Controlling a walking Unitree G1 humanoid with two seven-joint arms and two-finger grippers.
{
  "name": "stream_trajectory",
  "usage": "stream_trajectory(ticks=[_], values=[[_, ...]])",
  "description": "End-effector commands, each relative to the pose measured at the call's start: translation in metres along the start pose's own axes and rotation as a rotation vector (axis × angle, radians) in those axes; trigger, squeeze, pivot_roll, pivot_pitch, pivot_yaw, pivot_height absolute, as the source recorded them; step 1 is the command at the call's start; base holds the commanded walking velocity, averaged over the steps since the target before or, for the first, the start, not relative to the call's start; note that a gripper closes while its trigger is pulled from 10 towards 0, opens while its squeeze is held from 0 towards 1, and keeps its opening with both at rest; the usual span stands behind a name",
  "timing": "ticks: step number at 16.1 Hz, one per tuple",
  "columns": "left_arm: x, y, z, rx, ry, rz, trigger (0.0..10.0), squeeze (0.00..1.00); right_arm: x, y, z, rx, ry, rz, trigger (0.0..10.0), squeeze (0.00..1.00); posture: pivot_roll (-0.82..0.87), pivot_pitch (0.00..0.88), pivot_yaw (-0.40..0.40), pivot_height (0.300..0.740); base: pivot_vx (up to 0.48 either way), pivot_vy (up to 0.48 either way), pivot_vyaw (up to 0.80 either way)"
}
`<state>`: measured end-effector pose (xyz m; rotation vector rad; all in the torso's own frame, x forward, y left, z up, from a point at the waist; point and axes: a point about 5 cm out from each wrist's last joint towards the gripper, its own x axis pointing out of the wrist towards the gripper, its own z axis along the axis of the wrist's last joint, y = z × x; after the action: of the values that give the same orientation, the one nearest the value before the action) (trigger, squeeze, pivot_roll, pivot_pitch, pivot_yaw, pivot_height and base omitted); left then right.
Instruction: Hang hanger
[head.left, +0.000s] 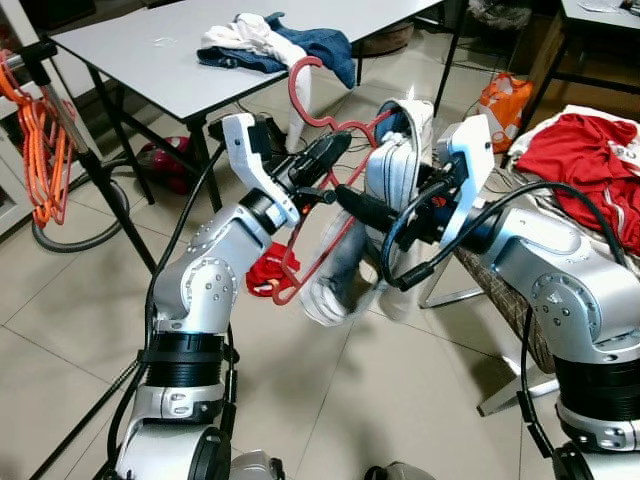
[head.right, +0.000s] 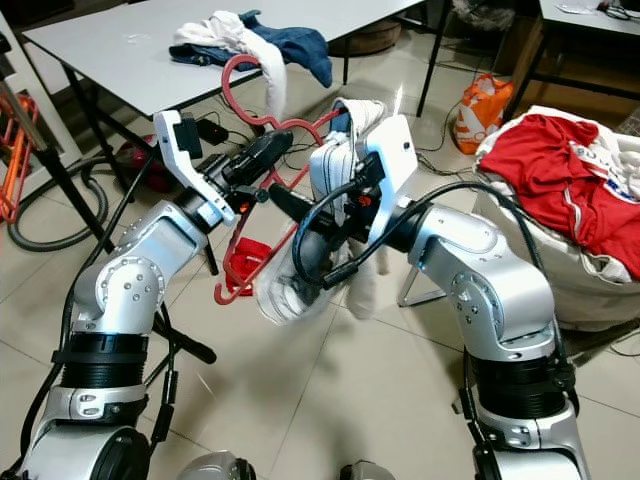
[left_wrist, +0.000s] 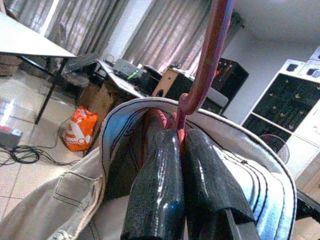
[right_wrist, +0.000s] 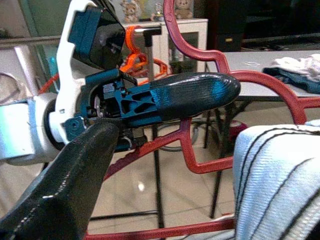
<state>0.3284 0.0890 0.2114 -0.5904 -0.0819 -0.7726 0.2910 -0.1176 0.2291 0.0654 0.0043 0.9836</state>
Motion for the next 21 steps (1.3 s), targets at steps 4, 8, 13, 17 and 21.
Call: stream_trajectory(ticks=[4,8,13,17,21], values=[[0.007,-0.006,0.011,0.03,-0.041,-0.029,10.0,0.0,-0.007,0.01,0.006,-0.042,0.005,0.089,10.0,0.71,-0.13,0.0,0.042,0.74,0.0,0.0,0.0],[0.007,-0.005,0.01,0.03,-0.038,-0.03,10.0,0.0,-0.018,0.015,0.046,-0.1,-0.088,0.158,10.0,0.0,-0.13,0.0,0.042,0.74,0.0,0.0,0.0],[0.007,-0.004,0.009,0.031,-0.036,-0.029,10.0,0.0,-0.032,0.01,0.062,-0.164,-0.084,0.144,10.0,0.0,-0.13,0.0,0.044,0.74,0.0,0.0,0.0],[0.008,-0.004,0.009,0.035,-0.035,-0.033,10.0,0.0,-0.024,0.011,0.032,-0.198,0.029,0.128,10.0,1.0,-0.13,0.0,0.043,0.74,0.0,0.0,0.0],[0.006,-0.004,0.007,0.046,-0.02,-0.03,10.0,0.0,-0.024,-0.027,-0.006,-0.049,0.148,-0.144,10.0,1.0,-0.13,0.0,0.036,0.74,0.0,0.0,0.0]])
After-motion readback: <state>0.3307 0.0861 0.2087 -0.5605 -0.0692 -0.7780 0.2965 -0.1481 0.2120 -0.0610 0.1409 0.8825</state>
